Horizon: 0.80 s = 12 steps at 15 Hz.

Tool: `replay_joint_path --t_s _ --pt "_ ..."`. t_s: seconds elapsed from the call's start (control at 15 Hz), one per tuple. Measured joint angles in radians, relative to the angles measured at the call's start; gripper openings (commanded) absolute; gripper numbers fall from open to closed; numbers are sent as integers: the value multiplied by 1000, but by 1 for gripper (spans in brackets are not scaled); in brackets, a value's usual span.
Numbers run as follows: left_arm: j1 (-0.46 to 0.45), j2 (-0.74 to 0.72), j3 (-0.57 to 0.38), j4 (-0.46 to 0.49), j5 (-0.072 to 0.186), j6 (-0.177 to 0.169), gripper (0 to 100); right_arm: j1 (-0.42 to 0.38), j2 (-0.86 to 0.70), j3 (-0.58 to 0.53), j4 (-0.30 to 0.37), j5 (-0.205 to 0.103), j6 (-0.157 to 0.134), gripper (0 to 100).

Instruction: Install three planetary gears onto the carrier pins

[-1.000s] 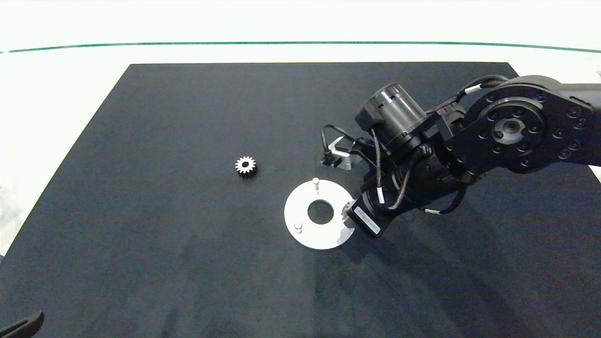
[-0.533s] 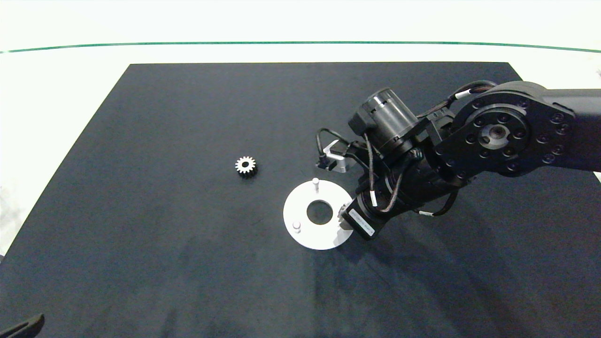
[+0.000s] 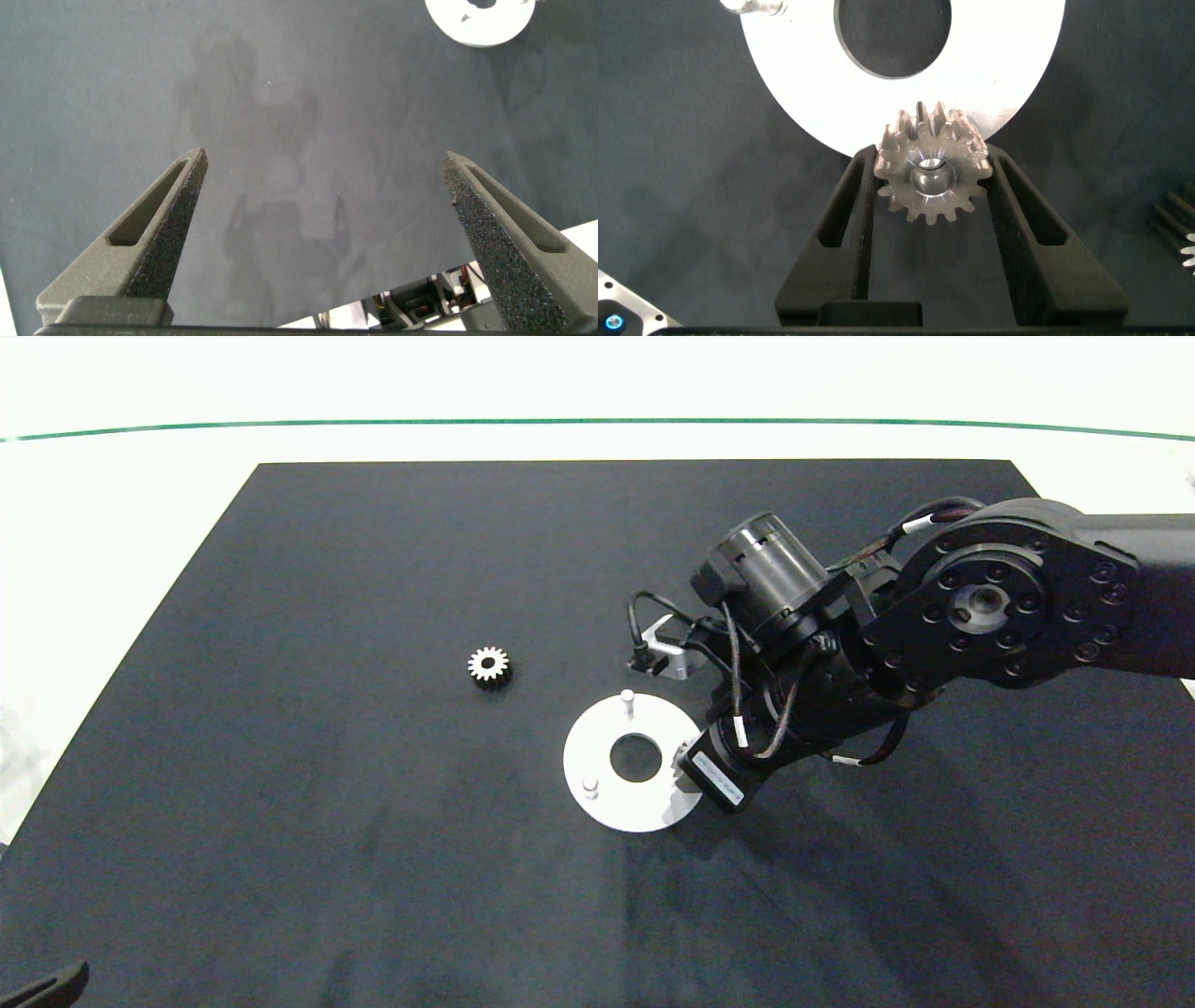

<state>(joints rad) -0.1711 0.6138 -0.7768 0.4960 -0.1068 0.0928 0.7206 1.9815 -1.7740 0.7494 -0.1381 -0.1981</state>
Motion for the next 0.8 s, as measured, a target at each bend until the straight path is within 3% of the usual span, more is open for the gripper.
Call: replay_joint_path --t_s 0.07,0.67,0.8 --pt "0 0 0 0 0 0 100 0 0 1 -1 -7 -1 100" --pt "1 0 2 1 0 0 100 13 -6 7 1 -4 8 100" --pt "1 -1 4 1 0 0 100 13 -24 9 0 -2 33 100"
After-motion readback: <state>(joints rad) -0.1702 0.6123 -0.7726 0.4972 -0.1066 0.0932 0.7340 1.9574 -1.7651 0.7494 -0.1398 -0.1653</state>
